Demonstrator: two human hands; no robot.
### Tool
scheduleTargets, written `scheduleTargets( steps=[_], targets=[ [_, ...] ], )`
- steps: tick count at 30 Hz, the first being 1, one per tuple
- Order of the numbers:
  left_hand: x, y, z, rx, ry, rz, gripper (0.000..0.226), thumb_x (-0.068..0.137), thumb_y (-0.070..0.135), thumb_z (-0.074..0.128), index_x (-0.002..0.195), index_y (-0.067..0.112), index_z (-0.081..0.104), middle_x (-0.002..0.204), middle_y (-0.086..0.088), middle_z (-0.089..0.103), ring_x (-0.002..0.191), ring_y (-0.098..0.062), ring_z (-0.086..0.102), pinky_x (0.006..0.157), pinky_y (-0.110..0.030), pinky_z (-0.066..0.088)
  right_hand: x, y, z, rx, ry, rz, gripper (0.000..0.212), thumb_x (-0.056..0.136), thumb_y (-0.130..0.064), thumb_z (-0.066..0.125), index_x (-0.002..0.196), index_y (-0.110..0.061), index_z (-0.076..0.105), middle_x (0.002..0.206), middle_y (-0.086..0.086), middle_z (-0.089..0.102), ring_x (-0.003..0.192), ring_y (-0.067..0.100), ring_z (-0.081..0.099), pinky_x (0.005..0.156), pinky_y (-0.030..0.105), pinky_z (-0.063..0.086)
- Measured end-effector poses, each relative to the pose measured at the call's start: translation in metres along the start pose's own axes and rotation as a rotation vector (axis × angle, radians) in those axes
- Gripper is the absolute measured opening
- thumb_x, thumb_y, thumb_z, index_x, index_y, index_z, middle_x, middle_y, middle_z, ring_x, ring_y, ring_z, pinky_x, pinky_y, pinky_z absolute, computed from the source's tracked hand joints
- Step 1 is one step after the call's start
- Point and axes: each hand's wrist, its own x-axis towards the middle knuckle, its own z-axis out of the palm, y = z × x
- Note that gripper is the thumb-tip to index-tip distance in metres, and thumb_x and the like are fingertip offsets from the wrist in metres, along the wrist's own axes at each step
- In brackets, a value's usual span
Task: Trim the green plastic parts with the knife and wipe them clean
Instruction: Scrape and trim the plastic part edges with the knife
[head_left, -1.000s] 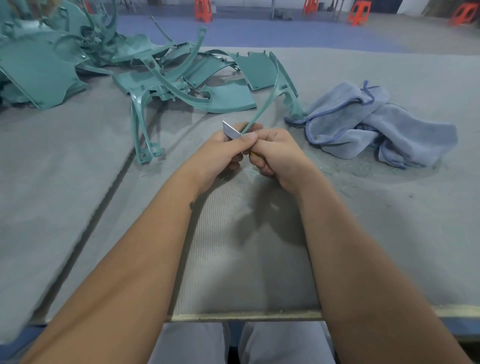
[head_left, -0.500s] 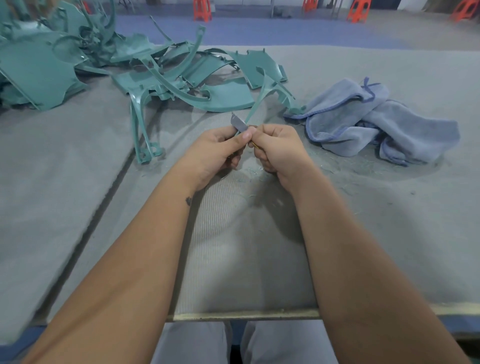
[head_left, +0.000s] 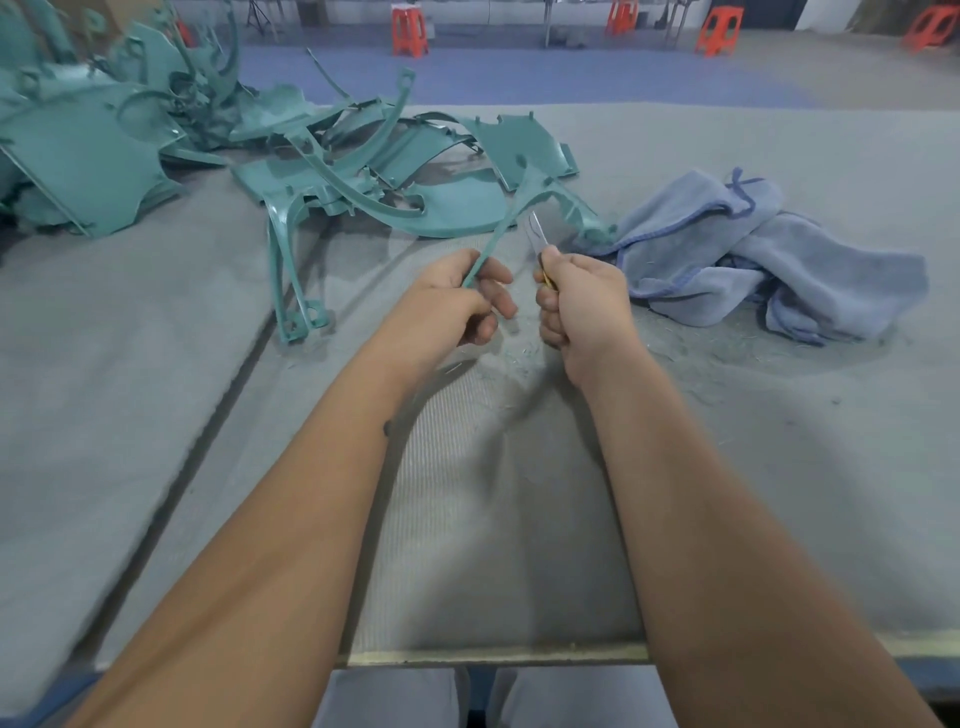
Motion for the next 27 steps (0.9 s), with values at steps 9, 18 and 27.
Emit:
scheduleTargets(
  steps=[9, 18, 27],
  targets=[
    [-0.002, 0.006, 0.012, -0.564, 0.009, -0.177, 0.033, 0.106, 0.032, 0.029, 0.107, 0.01, 0.053, 0.057, 0.0, 0.049, 0.045, -0.009, 0.04, 0.045, -0.019, 0.036, -0.003, 0.001, 0.003, -0.037, -0.036, -0.048, 0.032, 0.099, -0.025, 0.051, 0.069, -0.013, 0.052, 0.044, -0.004, 0.04, 0.033, 0.007, 0.024, 0.037, 0.019, 0.019],
    [0.002, 0.0, 0.004, -0.029, 0.102, 0.014, 0.023, 0.1, 0.009, 0.044, 0.081, 0.015, 0.056, 0.066, 0.003, 0.05, 0.055, -0.008, 0.043, 0.052, -0.022, 0.035, -0.013, 0.0, 0.008, -0.12, -0.282, -0.222, 0.031, 0.099, -0.014, 0.052, 0.069, -0.01, 0.055, 0.042, -0.001, 0.039, 0.033, 0.004, 0.026, 0.034, 0.016, 0.021],
    [0.001, -0.004, 0.0, -0.081, 0.042, 0.055, 0.026, 0.105, 0.013, 0.034, 0.09, 0.016, 0.055, 0.057, 0.007, 0.043, 0.053, -0.007, 0.035, 0.052, -0.02, 0.03, -0.016, 0.0, 0.008, -0.241, -0.238, -0.204, 0.03, 0.099, -0.017, 0.051, 0.07, -0.011, 0.05, 0.044, 0.001, 0.04, 0.035, 0.006, 0.028, 0.036, 0.016, 0.024]
  ],
)
